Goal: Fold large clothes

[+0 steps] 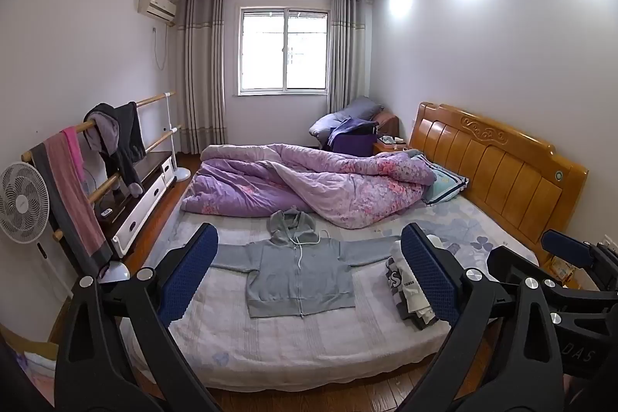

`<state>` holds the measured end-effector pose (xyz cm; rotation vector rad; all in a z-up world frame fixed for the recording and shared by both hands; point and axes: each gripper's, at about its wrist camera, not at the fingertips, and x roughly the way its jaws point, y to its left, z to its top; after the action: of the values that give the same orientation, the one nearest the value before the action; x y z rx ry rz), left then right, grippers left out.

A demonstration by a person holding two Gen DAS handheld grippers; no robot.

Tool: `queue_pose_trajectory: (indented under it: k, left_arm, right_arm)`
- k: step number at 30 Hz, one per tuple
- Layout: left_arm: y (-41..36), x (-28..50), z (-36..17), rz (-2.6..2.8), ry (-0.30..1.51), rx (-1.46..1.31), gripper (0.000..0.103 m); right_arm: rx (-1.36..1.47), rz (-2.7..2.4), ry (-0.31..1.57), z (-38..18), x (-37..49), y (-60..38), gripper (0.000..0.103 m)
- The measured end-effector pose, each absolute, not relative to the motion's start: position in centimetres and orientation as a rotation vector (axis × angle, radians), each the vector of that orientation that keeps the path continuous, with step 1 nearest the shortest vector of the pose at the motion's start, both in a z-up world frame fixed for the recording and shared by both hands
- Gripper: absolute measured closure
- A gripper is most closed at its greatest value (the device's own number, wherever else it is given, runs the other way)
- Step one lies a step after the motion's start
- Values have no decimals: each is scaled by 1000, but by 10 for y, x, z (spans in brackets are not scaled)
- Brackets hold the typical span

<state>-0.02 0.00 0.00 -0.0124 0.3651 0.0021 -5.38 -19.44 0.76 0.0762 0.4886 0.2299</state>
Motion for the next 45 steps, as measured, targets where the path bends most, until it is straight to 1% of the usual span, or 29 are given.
queue_pose_trajectory:
  k: [45]
  left_arm:
    - [0,0,0,2,371,-13,7]
  right_arm:
    - [74,227,490,6,-51,-191,16]
